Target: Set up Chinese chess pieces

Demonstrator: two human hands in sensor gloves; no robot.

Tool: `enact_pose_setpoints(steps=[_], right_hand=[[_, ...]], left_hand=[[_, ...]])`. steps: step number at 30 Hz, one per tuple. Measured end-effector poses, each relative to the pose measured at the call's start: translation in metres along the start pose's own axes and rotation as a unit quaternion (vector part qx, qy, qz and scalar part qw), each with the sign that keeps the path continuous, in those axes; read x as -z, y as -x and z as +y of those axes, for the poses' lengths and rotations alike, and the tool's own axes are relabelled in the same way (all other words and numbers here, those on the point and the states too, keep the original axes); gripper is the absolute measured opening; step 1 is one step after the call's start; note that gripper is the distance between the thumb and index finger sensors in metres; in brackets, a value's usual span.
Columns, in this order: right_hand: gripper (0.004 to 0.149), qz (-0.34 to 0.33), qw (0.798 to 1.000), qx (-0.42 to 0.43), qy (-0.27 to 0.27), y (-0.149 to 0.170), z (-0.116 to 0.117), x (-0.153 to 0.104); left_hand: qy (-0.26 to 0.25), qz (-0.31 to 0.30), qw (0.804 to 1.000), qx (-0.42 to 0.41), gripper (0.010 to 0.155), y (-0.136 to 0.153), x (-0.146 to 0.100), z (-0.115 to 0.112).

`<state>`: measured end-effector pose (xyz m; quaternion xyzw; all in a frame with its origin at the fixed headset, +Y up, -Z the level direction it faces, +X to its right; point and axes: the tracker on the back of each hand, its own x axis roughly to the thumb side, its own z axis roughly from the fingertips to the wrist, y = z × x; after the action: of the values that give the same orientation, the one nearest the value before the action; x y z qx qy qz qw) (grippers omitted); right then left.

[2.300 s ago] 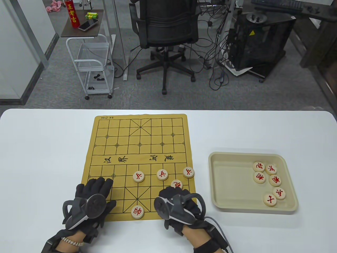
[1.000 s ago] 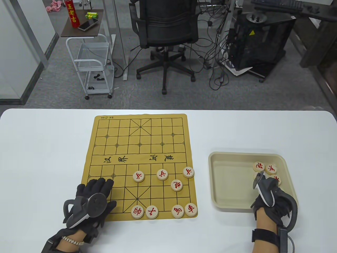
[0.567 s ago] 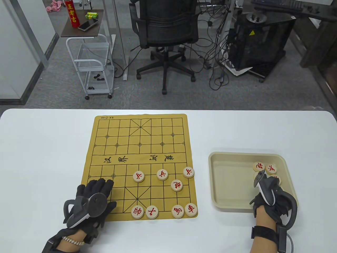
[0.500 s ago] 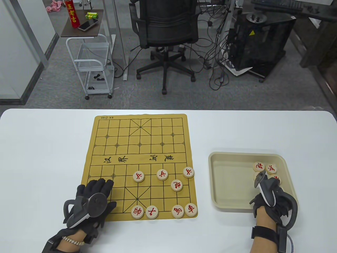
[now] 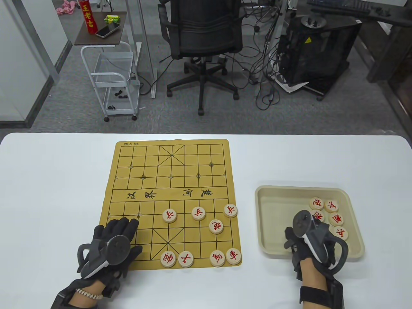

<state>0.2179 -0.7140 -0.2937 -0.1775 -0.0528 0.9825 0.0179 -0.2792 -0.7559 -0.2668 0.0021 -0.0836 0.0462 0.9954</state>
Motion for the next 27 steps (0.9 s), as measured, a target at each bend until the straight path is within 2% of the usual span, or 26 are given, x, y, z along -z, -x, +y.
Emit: enact_pose_setpoints(steps=[3, 5, 7, 11, 12, 16, 20, 23, 27], right_hand=[[0.068, -0.074, 0.997, 0.021, 0.023, -0.052, -0.012, -0.025], [0.068, -0.141, 0.989, 0.040, 0.028, -0.092, -0.015, -0.048], [0.068, -0.184, 0.981, 0.049, 0.035, -0.117, -0.014, -0.065], [0.069, -0.316, 0.945, 0.081, 0.010, -0.167, -0.002, -0.110], [0.069, -0.328, 0.940, 0.092, 0.011, -0.175, 0.003, -0.122], [0.071, -0.374, 0.924, 0.071, 0.046, -0.186, 0.016, -0.143], [0.072, -0.383, 0.919, 0.048, 0.079, -0.184, 0.018, -0.148], [0.074, -0.385, 0.917, 0.063, 0.079, -0.183, 0.016, -0.149], [0.077, -0.403, 0.908, 0.063, 0.091, -0.189, 0.014, -0.160]], left_hand=[[-0.004, -0.003, 1.000, -0.001, 0.083, 0.000, 0.000, 0.000], [-0.007, -0.004, 1.000, -0.002, 0.083, 0.000, -0.001, 0.000], [-0.008, -0.005, 1.000, -0.001, 0.083, 0.000, -0.001, 0.000], [-0.009, -0.010, 1.000, 0.005, 0.083, -0.002, -0.002, -0.001], [-0.009, -0.012, 1.000, 0.005, 0.083, -0.002, -0.003, -0.001], [-0.011, -0.018, 1.000, 0.014, 0.083, -0.007, -0.003, -0.003], [-0.012, -0.035, 0.999, -0.016, 0.082, -0.018, -0.005, -0.002], [-0.012, -0.064, 0.995, -0.077, 0.082, -0.034, -0.007, -0.001], [0.003, -0.097, 0.977, -0.189, 0.079, -0.058, -0.011, -0.002]])
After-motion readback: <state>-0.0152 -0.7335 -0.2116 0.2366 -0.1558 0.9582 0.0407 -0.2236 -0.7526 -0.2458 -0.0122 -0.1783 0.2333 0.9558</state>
